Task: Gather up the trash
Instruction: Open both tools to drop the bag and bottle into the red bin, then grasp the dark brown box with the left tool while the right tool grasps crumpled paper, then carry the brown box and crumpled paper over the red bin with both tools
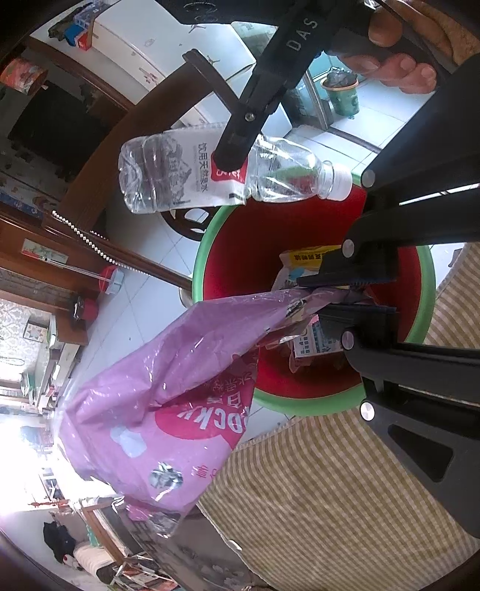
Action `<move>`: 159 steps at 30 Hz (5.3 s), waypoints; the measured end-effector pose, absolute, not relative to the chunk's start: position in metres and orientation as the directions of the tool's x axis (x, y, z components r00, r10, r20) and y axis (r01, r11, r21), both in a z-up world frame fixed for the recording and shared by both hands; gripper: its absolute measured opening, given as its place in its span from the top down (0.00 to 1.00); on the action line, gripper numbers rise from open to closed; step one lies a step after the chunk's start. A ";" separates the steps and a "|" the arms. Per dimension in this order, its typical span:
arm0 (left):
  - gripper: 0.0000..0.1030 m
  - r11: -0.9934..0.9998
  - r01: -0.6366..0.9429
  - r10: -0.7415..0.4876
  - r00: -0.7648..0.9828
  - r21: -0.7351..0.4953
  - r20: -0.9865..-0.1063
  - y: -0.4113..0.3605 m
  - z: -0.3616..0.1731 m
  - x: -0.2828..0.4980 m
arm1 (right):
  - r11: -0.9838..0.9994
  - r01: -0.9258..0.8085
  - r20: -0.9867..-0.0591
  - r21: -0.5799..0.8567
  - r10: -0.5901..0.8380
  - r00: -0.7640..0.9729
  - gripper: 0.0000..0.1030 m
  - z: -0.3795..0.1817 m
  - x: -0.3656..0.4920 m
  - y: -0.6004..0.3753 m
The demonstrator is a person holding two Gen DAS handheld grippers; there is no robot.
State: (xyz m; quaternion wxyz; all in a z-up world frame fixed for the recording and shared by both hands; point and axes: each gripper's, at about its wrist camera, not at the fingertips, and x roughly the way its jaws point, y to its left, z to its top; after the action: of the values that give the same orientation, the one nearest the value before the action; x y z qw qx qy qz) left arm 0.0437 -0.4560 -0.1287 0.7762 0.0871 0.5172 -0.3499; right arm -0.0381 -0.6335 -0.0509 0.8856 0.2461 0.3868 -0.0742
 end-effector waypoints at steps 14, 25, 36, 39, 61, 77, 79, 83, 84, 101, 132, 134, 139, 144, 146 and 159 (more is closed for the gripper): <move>0.28 0.726 0.642 -0.482 0.221 -0.245 -0.848 -0.432 -0.123 0.029 | 0.856 0.352 -0.737 0.377 0.047 0.674 0.32 -0.059 -0.040 -0.621; 0.26 0.948 0.297 -0.249 0.483 -0.111 -0.839 -0.271 -0.106 0.079 | 0.854 0.319 -0.713 0.411 0.083 0.696 0.31 -0.058 -0.017 -0.583; 0.26 0.975 -0.171 -0.069 0.372 -0.141 -0.926 -0.075 -0.181 0.225 | 0.877 0.307 -0.761 0.370 0.097 0.641 0.29 -0.072 0.014 -0.489; 0.26 0.951 -0.240 -0.103 0.342 -0.193 -0.934 -0.052 -0.208 0.261 | 0.897 0.295 -0.769 0.329 0.073 0.635 0.29 -0.068 0.027 -0.462; 0.68 0.986 0.027 -0.160 0.473 -0.167 -0.866 0.031 -0.166 0.136 | 0.969 -0.053 -0.806 0.241 0.230 0.546 0.25 -0.116 0.320 -0.195; 0.67 0.989 0.061 -0.145 0.549 -0.133 -0.823 0.025 -0.130 0.113 | 0.937 -0.271 -0.795 0.221 0.334 0.506 0.69 -0.067 0.245 -0.188; 0.67 0.987 0.075 -0.159 0.551 -0.141 -0.819 0.017 -0.127 0.112 | 0.930 -0.278 -0.778 0.242 0.357 0.516 0.69 -0.051 0.216 -0.202; 0.67 0.983 0.118 -0.186 0.557 -0.144 -0.809 -0.008 -0.118 0.105 | 0.927 -0.257 -0.759 0.275 0.373 0.534 0.69 -0.034 0.150 -0.229; 0.67 0.981 0.128 -0.193 0.559 -0.145 -0.806 -0.013 -0.116 0.103 | 0.930 -0.248 -0.754 0.272 0.366 0.546 0.69 -0.031 0.134 -0.234; 0.66 0.970 0.216 -0.223 0.589 -0.115 -0.777 -0.101 -0.080 0.070 | 0.947 -0.054 -0.682 0.317 0.267 0.681 0.68 -0.012 0.044 -0.311; 0.66 0.946 0.319 -0.252 0.606 -0.059 -0.754 -0.214 -0.053 0.031 | 0.942 0.044 -0.640 0.332 0.190 0.745 0.67 0.003 -0.002 -0.421; 0.66 0.946 0.317 -0.252 0.607 -0.061 -0.753 -0.215 -0.052 0.032 | 0.943 0.045 -0.635 0.330 0.186 0.750 0.67 0.005 -0.003 -0.427; 0.66 0.947 0.315 -0.250 0.618 -0.057 -0.745 -0.226 -0.048 0.032 | 0.944 0.046 -0.626 0.326 0.179 0.759 0.67 0.008 -0.004 -0.435; 0.65 0.947 0.316 -0.246 0.624 -0.048 -0.742 -0.237 -0.045 0.032 | 0.941 0.047 -0.619 0.335 0.183 0.764 0.67 0.009 -0.004 -0.448; 0.65 0.948 0.316 -0.241 0.628 -0.041 -0.740 -0.241 -0.043 0.032 | 0.940 0.047 -0.616 0.339 0.184 0.766 0.67 0.010 -0.004 -0.452; 0.65 0.958 0.288 -0.207 0.647 -0.017 -0.734 -0.258 -0.038 0.028 | 0.936 0.028 -0.609 0.351 0.206 0.766 0.67 0.010 -0.001 -0.467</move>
State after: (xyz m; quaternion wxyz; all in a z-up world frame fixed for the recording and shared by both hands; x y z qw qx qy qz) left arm 0.0279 -0.2578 -0.0381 0.9060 0.0508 0.3975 -0.1365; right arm -0.0011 -0.4666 0.0104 0.9236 0.1726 0.3388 0.0481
